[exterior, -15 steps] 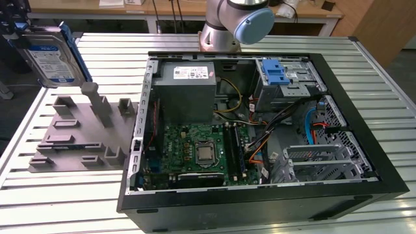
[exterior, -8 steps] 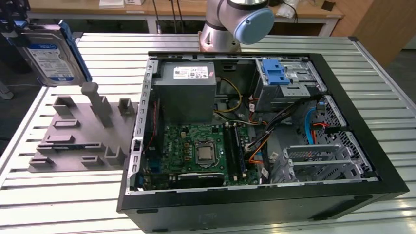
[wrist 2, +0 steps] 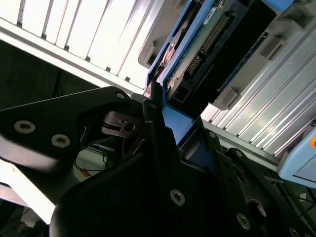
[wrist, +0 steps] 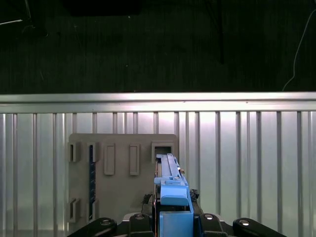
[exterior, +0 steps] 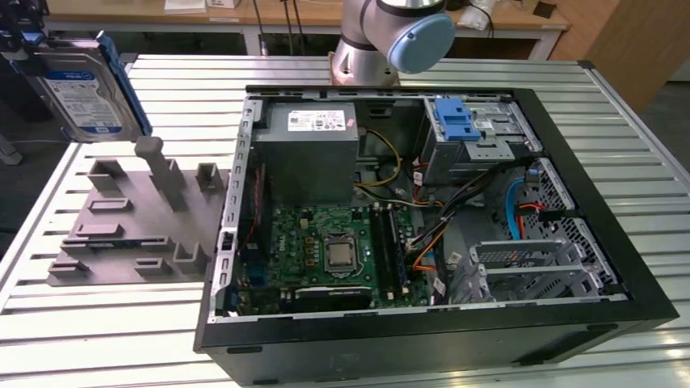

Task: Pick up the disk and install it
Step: 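Pick up the disk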

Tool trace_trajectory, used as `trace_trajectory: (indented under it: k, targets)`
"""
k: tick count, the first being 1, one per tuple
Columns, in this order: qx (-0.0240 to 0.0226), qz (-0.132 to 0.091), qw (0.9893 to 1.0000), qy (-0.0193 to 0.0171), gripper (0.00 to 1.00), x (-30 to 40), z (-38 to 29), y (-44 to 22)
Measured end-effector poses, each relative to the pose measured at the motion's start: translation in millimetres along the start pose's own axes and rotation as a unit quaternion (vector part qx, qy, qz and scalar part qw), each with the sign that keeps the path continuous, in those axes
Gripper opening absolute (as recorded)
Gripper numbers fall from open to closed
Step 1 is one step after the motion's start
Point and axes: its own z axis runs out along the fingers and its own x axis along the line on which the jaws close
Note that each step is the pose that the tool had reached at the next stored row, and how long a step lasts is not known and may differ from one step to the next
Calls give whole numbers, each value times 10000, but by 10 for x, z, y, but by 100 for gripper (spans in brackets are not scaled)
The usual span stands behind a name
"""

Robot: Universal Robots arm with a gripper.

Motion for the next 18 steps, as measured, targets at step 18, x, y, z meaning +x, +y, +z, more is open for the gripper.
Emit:
trace_trajectory:
  k: [18]
  targets:
    - [0,0,10000,0,36,1,-169,-1]
